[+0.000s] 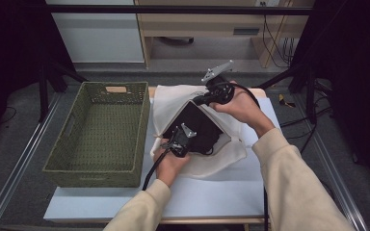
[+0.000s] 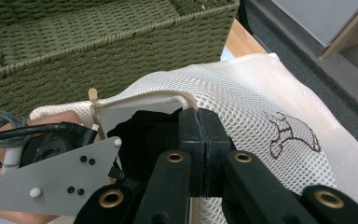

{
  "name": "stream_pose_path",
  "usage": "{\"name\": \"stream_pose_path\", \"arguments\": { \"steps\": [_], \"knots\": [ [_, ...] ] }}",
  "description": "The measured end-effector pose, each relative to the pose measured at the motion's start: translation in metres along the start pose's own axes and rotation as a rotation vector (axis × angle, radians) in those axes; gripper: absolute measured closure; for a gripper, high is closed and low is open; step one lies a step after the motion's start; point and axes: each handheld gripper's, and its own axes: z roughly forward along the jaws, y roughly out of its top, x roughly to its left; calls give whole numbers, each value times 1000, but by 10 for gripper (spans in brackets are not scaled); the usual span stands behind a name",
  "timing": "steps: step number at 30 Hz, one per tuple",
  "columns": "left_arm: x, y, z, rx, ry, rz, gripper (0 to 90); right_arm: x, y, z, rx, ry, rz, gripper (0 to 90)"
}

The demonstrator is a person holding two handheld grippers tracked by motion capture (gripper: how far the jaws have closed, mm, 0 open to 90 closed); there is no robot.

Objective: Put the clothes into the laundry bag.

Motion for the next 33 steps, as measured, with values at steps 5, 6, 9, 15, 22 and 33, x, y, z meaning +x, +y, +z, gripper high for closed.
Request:
{"name": "stream_pose_path", "arguments": {
  "steps": [5,6,9,15,22,33],
  "knots": [
    [1,2,1,4,3,3,900,-1,-1,-2,-6,-2,3,900],
    [1,2,2,4,4,4,900,-1,-1,-2,-4,-4,6,900],
    [0,2,3,1,9,5,900,-2,-1,-3,-4,-6,7,900],
    [1,3,4,2,13,11,900,-2,-1,-2,-5,-1,7,900],
    [1,3,5,-1,16,11,900,-2,0,-2,-5,-3,11,900],
    [1,4,7,-6,29,12,900,-1,-1,-2,-5,0,5,900]
  ]
}}
